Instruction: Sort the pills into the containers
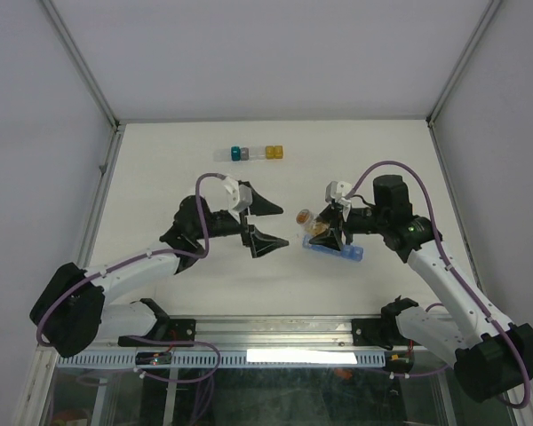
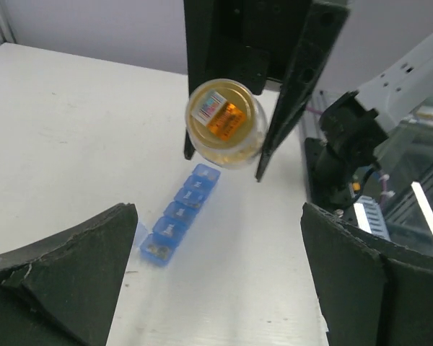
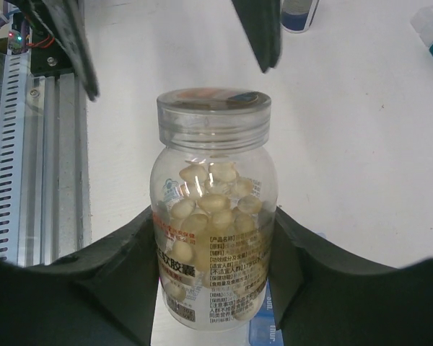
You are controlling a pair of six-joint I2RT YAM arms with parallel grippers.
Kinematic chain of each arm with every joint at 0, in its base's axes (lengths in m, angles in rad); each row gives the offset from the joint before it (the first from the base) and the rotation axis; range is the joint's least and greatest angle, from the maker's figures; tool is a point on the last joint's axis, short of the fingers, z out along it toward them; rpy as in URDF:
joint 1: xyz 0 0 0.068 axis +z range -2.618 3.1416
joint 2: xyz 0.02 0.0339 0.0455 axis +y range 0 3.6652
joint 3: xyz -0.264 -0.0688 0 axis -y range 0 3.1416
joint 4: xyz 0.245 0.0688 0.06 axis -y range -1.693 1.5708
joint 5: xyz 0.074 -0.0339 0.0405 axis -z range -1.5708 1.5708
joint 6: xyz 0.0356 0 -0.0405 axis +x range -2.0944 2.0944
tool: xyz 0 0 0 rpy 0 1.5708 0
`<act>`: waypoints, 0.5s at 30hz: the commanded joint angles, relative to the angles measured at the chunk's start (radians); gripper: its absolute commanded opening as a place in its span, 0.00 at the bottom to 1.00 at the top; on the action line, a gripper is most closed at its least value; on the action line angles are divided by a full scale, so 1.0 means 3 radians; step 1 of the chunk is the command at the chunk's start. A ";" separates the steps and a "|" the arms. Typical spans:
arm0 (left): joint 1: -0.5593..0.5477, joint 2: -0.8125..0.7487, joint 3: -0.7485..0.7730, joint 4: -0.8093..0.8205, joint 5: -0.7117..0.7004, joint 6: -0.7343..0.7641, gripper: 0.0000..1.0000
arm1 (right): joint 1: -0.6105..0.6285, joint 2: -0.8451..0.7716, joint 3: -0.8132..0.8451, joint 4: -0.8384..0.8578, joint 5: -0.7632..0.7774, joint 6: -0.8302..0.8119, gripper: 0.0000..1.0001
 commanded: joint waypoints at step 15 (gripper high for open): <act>-0.0588 -0.0631 0.0736 -0.1522 -0.2298 -0.1625 0.81 | 0.0010 -0.0009 0.0129 0.0191 -0.0114 0.0028 0.00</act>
